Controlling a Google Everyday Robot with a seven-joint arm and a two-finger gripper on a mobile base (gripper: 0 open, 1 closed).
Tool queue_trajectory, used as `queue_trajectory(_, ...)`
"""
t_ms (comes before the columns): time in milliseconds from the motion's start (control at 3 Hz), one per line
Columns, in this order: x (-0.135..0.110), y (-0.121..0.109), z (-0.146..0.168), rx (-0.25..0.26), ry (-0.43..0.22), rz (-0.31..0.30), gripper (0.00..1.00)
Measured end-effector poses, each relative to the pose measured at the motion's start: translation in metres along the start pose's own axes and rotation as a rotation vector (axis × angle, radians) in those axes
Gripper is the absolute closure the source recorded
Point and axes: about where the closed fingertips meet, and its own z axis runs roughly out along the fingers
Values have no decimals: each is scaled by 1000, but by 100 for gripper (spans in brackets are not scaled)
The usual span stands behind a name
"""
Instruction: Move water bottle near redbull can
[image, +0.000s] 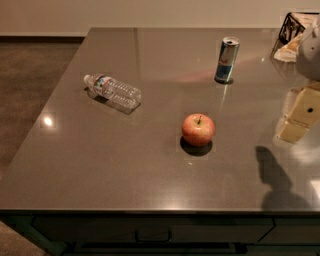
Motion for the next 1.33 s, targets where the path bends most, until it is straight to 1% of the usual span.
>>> queue_trajectory(333,-6,-3,-2,3,-10,3,0)
queue_trajectory(667,-47,-13,6,20,-88,-19,0)
queue_trajectory(1000,-99,-35,16,47,-139,-20,0)
queue_trajectory(1333,-144,-62,30,44,-147,36,0)
